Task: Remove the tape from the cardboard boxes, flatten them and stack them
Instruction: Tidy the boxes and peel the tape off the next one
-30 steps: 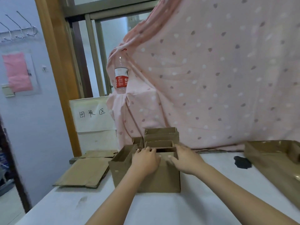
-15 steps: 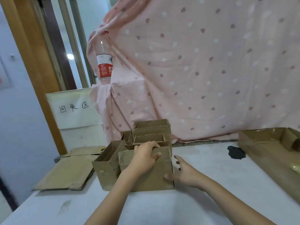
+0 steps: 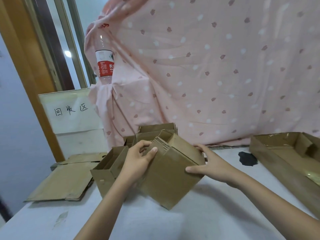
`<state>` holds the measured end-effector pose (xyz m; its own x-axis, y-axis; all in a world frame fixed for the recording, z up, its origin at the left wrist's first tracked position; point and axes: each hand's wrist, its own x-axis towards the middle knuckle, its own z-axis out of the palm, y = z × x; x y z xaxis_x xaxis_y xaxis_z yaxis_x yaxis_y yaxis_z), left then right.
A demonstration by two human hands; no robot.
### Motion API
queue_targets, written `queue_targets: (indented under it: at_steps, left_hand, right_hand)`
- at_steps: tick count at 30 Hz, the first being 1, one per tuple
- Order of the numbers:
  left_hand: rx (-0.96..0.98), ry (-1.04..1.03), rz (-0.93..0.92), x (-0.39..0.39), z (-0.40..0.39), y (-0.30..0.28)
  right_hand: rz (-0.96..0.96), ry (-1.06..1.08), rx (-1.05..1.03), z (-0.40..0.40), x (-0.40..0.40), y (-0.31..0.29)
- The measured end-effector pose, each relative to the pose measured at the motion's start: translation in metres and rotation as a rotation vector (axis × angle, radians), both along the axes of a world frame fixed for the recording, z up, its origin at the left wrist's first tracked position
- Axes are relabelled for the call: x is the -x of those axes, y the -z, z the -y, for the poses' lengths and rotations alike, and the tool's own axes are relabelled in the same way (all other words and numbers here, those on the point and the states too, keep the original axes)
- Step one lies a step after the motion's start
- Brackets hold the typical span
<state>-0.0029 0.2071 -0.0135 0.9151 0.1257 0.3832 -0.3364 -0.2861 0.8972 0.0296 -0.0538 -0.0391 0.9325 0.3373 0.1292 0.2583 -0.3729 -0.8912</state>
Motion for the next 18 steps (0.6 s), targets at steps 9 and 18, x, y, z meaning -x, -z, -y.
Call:
queue_targets:
  at_steps: [9, 18]
  left_hand:
    - [-0.543, -0.104, 0.287, 0.025, 0.016, -0.035]
    - [-1.055, 0.046, 0.015, 0.016, 0.065, -0.010]
  right_hand:
    - [0.212, 0.023, 0.280, -0.020, 0.019, -0.025]
    - [0.125, 0.020, 0.052, -0.015, 0.024, -0.029]
